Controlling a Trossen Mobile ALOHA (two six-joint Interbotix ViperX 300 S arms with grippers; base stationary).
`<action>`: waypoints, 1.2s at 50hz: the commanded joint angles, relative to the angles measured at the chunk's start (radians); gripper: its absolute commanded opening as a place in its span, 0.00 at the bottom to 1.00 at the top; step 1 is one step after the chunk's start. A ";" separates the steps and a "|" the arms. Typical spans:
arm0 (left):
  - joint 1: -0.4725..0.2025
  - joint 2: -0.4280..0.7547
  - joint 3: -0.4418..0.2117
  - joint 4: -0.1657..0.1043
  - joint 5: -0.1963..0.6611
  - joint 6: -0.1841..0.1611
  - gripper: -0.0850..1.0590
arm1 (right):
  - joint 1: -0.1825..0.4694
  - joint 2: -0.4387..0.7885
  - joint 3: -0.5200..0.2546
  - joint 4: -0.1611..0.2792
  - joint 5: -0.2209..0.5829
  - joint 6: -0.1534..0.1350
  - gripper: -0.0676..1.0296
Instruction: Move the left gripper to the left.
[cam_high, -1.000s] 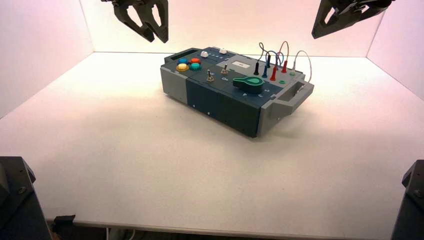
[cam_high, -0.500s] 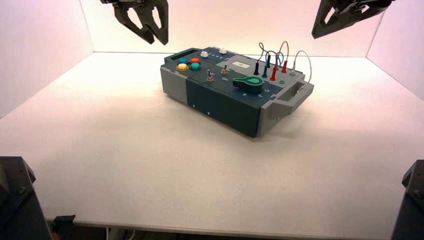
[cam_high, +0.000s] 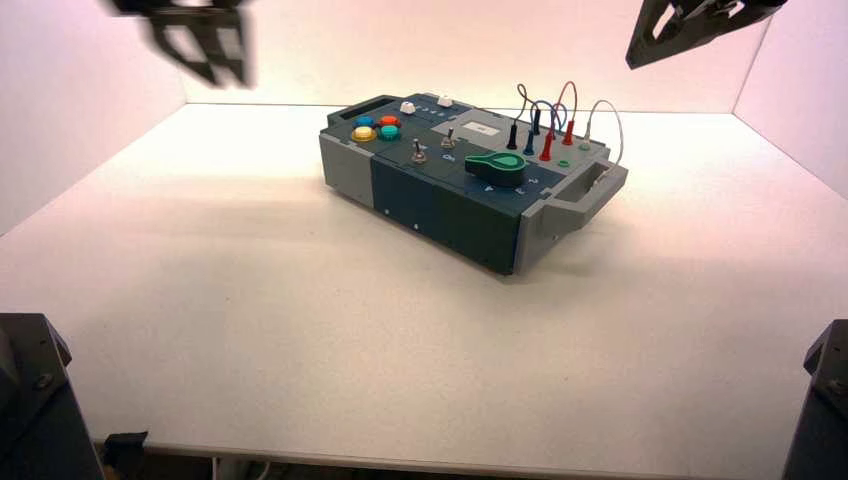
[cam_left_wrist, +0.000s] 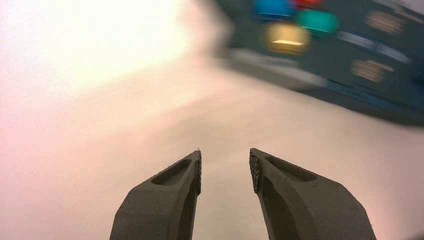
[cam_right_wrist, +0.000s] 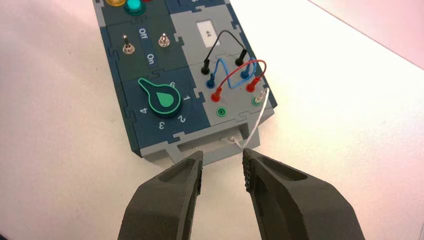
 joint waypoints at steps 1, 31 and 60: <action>0.158 -0.014 -0.060 0.000 0.025 -0.005 0.53 | 0.009 -0.015 -0.011 0.000 -0.011 -0.002 0.46; 0.347 -0.025 -0.089 -0.009 0.064 -0.018 0.53 | 0.008 -0.061 0.000 0.000 -0.021 -0.002 0.46; 0.347 -0.008 -0.086 -0.012 0.052 -0.017 0.53 | 0.009 -0.095 0.006 -0.002 -0.025 -0.002 0.46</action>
